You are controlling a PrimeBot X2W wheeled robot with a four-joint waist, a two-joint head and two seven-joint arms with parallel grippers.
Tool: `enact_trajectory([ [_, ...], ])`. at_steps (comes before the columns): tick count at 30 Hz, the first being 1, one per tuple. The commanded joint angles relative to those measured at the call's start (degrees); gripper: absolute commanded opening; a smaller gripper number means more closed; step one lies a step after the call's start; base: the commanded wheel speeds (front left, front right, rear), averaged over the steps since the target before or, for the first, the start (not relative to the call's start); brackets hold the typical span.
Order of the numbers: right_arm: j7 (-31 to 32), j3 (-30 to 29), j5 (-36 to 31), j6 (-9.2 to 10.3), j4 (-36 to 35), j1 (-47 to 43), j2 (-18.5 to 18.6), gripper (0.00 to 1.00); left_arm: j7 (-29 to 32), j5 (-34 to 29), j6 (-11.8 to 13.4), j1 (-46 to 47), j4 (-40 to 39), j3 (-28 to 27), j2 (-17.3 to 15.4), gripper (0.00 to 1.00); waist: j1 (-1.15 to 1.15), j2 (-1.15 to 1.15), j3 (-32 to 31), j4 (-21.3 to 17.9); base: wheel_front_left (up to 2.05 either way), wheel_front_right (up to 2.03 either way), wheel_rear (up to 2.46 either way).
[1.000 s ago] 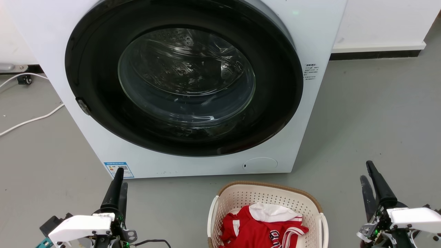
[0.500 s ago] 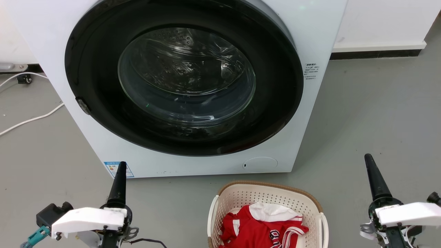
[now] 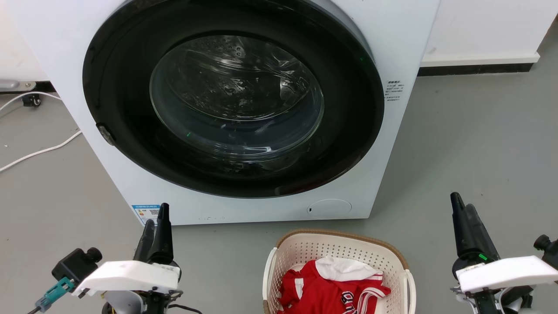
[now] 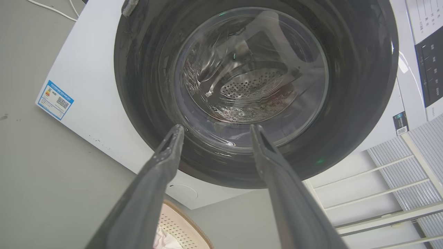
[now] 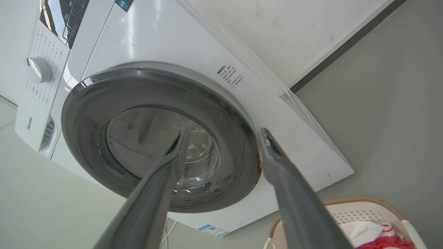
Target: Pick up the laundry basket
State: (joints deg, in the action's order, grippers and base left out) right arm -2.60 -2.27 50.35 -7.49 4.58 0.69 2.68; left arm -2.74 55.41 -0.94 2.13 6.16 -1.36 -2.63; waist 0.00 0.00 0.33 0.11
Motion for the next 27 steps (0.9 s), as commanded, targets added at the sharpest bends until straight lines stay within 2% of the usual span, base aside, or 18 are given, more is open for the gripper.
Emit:
enact_trajectory([
  [1, -0.62, 0.26, -2.32, 0.0, -1.42, 0.14, 0.17, 1.0, -0.55, -2.37, 0.32, 0.07, -1.25, 0.46, -0.22, 1.0, 0.0, 0.0, 0.0, 0.01, 0.0, 0.0, 0.0],
  [27, -5.28, 1.17, -24.46, 0.0, -3.63, -2.2, 0.22, 1.0, -5.21, -24.23, 3.19, -1.59, -3.22, 4.28, -0.36, 1.0, 0.0, 0.0, -0.02, 0.11, 0.0, 0.0, 0.0],
])
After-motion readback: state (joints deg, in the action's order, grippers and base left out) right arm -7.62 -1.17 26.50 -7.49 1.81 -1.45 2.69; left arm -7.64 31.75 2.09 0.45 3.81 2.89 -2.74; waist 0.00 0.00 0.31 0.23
